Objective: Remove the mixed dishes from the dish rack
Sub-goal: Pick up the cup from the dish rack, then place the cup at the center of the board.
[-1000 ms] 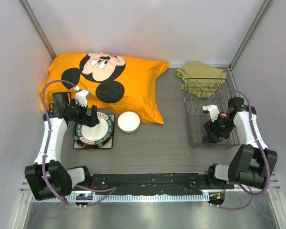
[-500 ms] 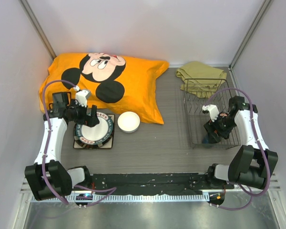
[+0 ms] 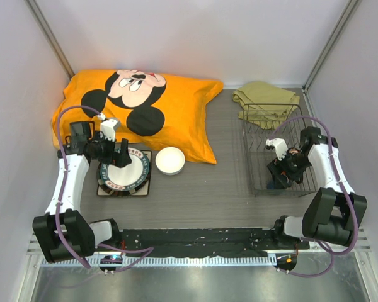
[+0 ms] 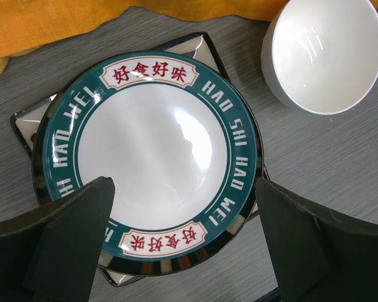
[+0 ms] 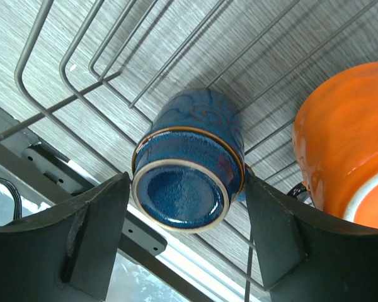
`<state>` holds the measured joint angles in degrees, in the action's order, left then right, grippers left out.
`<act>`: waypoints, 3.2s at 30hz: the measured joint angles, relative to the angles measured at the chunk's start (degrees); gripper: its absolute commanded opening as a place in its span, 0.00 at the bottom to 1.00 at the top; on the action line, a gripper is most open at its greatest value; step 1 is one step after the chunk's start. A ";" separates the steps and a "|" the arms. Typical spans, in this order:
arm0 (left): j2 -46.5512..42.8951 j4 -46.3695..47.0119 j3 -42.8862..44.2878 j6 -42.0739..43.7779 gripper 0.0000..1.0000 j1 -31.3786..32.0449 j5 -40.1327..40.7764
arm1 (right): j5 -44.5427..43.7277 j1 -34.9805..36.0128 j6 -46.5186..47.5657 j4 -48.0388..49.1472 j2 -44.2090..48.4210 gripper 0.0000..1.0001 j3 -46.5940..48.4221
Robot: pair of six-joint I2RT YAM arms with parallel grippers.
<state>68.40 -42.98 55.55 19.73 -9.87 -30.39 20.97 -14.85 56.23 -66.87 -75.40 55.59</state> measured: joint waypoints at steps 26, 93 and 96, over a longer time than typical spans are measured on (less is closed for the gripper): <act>0.35 0.00 0.00 0.00 1.00 0.00 -0.02 | -3.91 2.54 -5.64 6.69 0.15 0.26 -3.45; 24.41 34.38 25.18 -49.33 0.68 38.77 -37.57 | 8.04 43.74 -41.81 21.11 -1.07 0.01 32.24; 24.37 38.23 24.55 -52.19 0.62 38.84 -38.45 | 8.09 43.80 -41.90 21.46 -1.07 0.01 32.22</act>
<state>92.77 -4.75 80.09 -32.47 28.97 -68.84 29.06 28.95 14.33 -45.41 -76.47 87.81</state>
